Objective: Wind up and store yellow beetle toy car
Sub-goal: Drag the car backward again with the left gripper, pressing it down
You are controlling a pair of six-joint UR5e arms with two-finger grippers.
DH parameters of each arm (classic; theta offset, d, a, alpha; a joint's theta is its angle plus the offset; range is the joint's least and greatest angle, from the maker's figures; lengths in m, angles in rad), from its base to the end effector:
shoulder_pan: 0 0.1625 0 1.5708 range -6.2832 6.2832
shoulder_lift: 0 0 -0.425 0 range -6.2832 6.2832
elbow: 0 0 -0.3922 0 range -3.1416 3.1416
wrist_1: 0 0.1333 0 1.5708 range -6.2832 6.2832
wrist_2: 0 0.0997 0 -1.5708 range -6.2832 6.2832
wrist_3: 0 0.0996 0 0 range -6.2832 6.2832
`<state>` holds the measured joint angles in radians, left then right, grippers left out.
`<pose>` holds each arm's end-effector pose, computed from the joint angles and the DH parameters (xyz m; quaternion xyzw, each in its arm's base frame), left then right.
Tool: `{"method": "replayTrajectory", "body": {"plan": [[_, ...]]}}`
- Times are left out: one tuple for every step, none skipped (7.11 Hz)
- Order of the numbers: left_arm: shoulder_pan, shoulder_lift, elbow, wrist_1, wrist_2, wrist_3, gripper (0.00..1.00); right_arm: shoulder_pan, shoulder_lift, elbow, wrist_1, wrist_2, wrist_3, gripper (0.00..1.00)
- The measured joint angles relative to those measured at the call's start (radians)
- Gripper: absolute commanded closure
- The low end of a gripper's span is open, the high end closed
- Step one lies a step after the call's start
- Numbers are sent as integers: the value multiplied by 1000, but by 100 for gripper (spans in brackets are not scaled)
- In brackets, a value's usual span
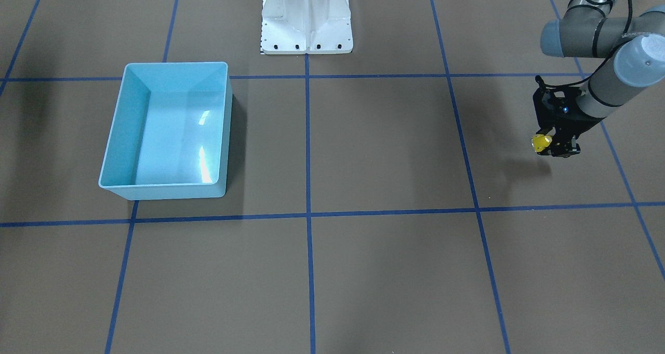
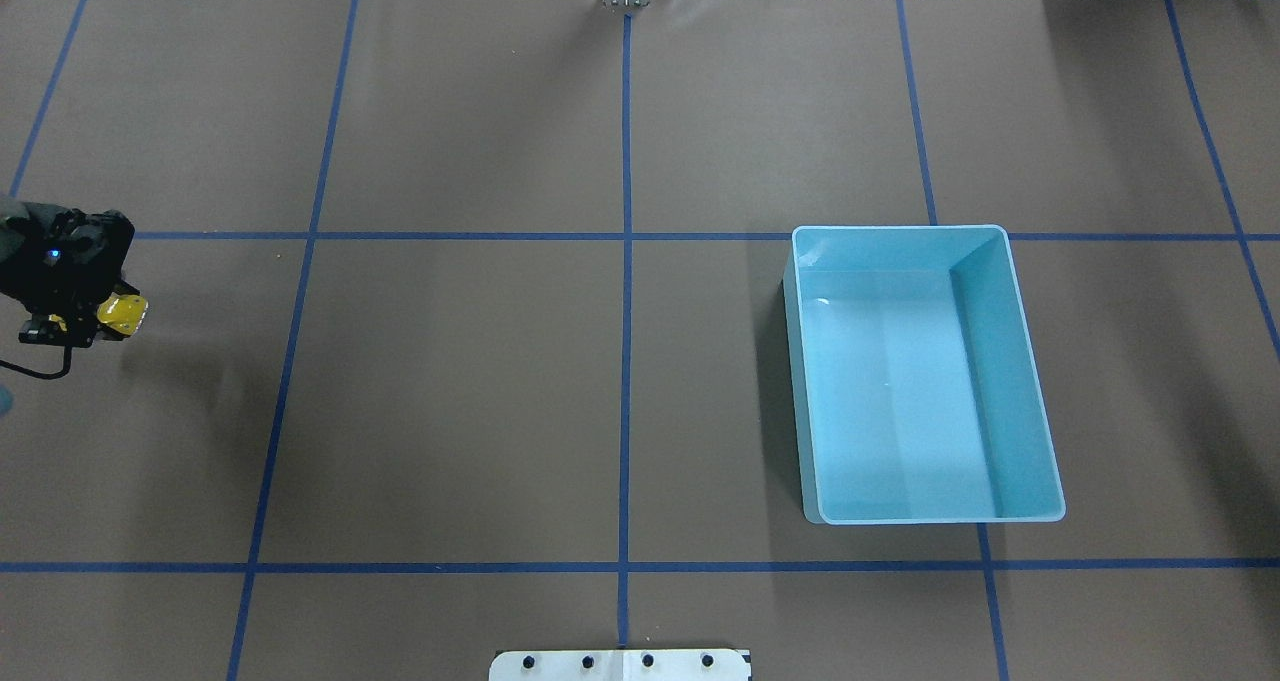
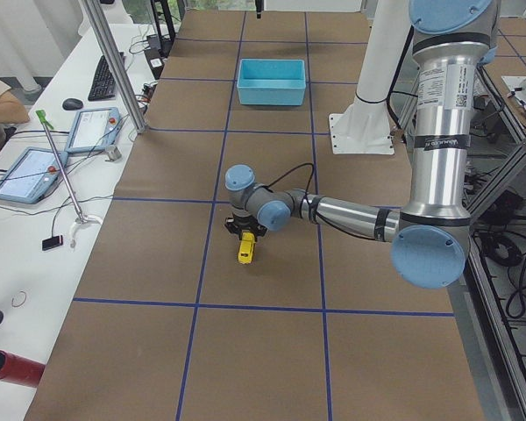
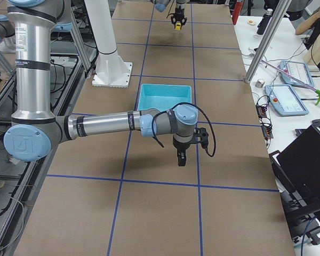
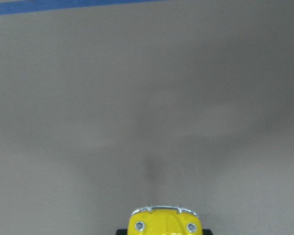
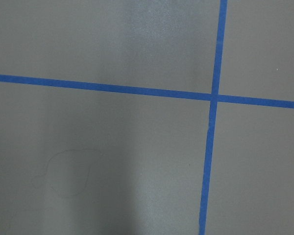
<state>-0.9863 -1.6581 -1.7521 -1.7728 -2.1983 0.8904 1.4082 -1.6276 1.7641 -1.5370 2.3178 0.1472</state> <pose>0.2359 -0.4922 0.5084 0.2649 0.2628 0.6752 0.6363 -0.0121 -0.4794 0.5886 0.0221 -0.3714 -0.0382 0.9274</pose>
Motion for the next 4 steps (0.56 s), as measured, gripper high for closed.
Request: {"method": "replayTrajectory", "body": {"plan": [[-1,-82,-28,116,4,-29,98,0,0,0,0,0,0,0],[16,-158,-36,172,18,-88,98,0,0,0,0,-1,0,0],[62,-220,-31,188,43,-139,98,0,1,0,0,-1,0,0],[118,-267,-5,162,61,-170,98,0,0,1,0,-1,0,0]]}}
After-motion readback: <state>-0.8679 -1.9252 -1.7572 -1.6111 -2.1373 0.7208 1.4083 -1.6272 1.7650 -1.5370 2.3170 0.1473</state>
